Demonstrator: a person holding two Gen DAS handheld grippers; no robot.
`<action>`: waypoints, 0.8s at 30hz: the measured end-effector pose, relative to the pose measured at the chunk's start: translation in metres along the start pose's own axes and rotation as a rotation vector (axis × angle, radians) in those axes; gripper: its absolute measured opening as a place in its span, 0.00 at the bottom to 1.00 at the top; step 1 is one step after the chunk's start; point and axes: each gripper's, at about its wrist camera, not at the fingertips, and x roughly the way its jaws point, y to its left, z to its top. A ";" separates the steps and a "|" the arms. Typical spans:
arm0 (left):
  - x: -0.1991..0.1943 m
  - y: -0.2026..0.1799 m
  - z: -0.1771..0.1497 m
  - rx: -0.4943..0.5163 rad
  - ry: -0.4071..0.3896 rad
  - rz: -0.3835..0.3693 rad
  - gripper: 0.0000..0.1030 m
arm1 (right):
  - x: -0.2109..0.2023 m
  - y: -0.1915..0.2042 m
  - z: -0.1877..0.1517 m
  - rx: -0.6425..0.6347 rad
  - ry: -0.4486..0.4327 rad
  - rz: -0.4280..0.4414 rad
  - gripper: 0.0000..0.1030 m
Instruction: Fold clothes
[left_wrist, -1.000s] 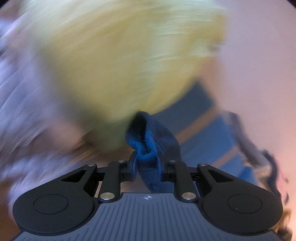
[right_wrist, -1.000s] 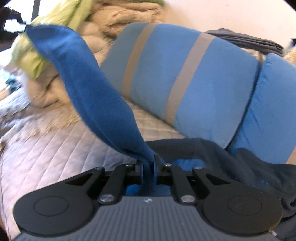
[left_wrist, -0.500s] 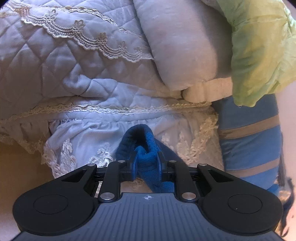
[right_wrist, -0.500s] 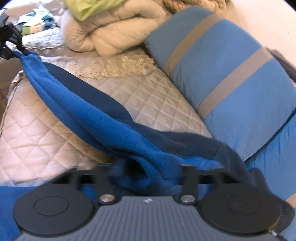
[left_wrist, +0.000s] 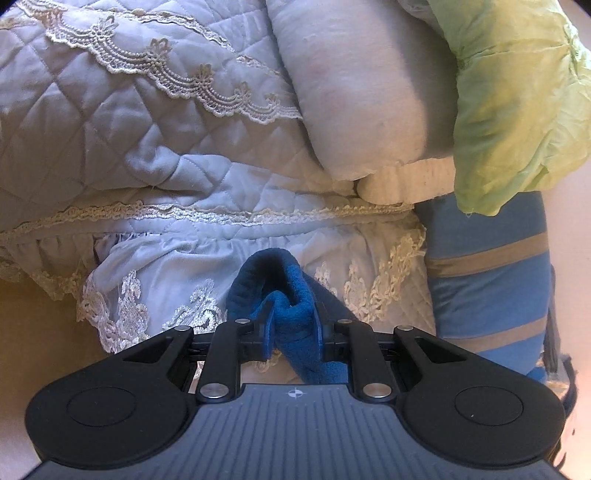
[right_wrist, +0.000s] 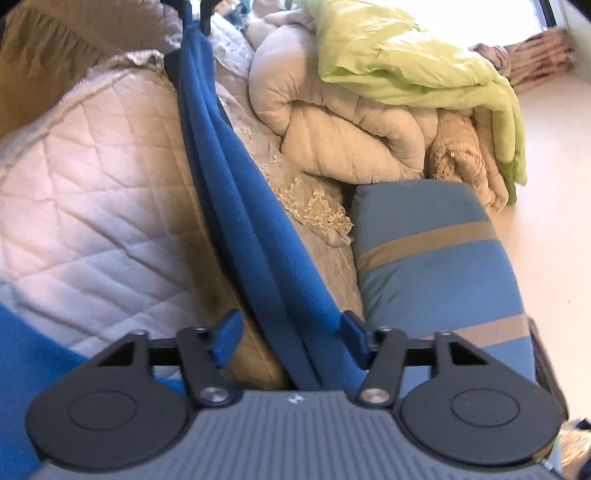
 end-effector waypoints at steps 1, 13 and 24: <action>0.000 0.001 0.000 0.000 0.001 0.000 0.16 | 0.005 0.001 0.001 -0.013 0.004 -0.001 0.56; -0.002 0.018 -0.015 -0.002 0.022 0.009 0.16 | 0.007 -0.011 0.007 -0.133 0.055 0.127 0.07; 0.008 0.064 -0.059 -0.061 0.095 0.074 0.17 | -0.003 -0.022 -0.003 -0.181 0.137 0.473 0.06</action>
